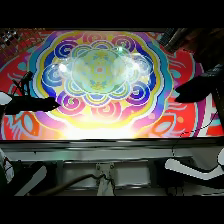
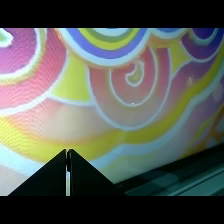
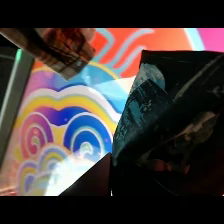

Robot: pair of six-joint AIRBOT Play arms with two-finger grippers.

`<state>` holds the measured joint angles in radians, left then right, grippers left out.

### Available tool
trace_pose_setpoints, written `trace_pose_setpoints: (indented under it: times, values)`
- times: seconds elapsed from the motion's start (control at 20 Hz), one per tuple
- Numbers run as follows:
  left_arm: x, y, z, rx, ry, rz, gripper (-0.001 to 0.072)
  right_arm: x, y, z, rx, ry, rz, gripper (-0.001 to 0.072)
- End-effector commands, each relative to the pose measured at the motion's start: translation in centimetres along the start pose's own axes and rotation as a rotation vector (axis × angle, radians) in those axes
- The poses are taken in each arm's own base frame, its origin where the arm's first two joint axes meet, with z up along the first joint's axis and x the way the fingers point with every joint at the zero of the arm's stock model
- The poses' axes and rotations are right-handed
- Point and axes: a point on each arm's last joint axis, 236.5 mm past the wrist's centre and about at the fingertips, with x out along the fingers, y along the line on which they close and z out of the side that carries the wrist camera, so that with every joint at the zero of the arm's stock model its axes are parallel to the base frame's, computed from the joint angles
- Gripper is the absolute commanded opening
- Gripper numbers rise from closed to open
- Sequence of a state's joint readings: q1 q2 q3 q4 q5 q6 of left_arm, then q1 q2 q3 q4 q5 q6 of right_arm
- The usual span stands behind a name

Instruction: Fold the clothes and pants, and hang the long-sleeved shirts on hangers.

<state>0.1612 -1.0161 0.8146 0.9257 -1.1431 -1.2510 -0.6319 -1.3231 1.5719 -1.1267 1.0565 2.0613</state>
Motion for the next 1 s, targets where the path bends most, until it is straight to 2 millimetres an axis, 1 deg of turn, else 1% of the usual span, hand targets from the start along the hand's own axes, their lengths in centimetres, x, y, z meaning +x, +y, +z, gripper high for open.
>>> trace_pose_setpoints:
  times: [0.0,0.05,0.1,0.2,0.25,0.35,0.45,0.5,0.55,0.7,0.8,0.9,0.95]
  values:
    - [0.0,0.1,0.2,0.003,-0.008,0.003,0.0008,1.6,2.3,1.1,0.126,-0.017,0.13,0.0031]
    - [0.0,0.1,0.3,0.003,-0.012,0.005,0.0008,1.8,2.8,1.4,0.156,-0.023,0.155,0.0031]
    - [0.0,0.2,0.4,0.003,-0.018,0.006,0.0008,1.8,2.9,1.6,0.18,-0.03,0.159,0.0031]
    - [0.0,0.2,0.4,0.01,-0.017,0.006,0.0007,2.0,1.5,1.7,0.199,-0.036,0.101,0.003]
    - [0.0,0.1,0.4,0.018,-0.017,0.006,0.0008,2.2,0.2,1.4,0.195,-0.03,0.053,0.003]
    - [0.0,0.1,0.4,0.026,-0.017,0.006,0.0008,3.1,-3.6,-0.4,0.194,0.016,-0.081,0.003]
    - [0.0,0.1,0.3,0.026,-0.013,0.005,0.0007,2.9,-8.5,-2.5,0.196,0.033,-0.233,0.003]
    - [0.0,0.1,0.1,0.026,-0.005,0.002,0.0008,2.2,-11.1,-3.3,0.209,0.017,-0.301,0.003]
    - [0.0,0.0,-0.1,0.028,0.006,-0.001,0.0007,1.4,-13.2,-4.4,0.225,0.019,-0.345,0.003]
    - [0.0,-0.1,-0.4,0.029,0.018,-0.005,0.0007,-1.7,-19.7,-7.9,0.313,0.02,-0.44,0.003]
    - [0.0,-0.1,-0.5,0.029,0.019,-0.006,0.0008,-3.8,-24.1,-9.6,0.324,0.008,-0.519,0.003]
    - [0.0,-0.2,-0.8,0.029,0.033,-0.011,0.0007,-5.4,-27.9,-11.0,0.323,0.023,-0.576,0.0031]
    - [0.0,-0.3,-1.0,0.035,0.043,-0.014,0.0007,-6.0,-29.4,-11.6,0.328,0.034,-0.6,0.0031]
